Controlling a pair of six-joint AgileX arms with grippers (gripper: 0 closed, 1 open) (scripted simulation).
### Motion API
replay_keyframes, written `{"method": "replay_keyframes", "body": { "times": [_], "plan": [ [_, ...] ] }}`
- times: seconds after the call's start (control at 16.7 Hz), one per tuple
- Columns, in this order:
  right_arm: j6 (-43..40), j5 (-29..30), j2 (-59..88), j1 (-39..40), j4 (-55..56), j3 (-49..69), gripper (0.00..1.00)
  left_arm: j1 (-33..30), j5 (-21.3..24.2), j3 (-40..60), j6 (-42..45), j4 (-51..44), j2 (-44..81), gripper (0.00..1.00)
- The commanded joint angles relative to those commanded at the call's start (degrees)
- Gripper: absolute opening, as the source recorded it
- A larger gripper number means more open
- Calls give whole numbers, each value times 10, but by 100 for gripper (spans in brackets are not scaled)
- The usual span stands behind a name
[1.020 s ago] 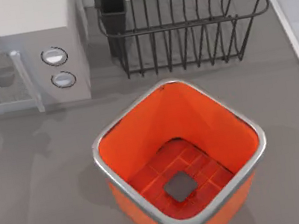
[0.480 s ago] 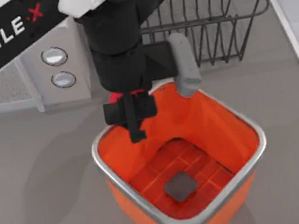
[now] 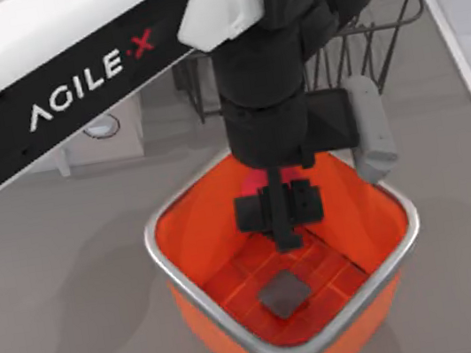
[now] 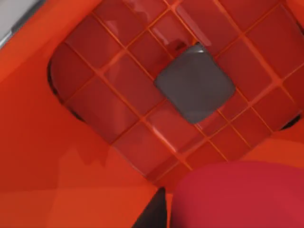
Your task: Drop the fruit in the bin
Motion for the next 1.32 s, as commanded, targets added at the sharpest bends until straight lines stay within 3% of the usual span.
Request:
{"method": "replay_keyframes", "body": {
  "times": [0.54,0.84,1.32],
  "plan": [
    [0,0,0,0,0,0,100,-6,5,-157,-7,152,-2,0],
    [0,0,0,0,0,0,100,-7,5,-167,-7,162,-2,0],
    [0,0,0,0,0,0,100,-7,5,-167,-7,162,-2,60]
  ]
}}
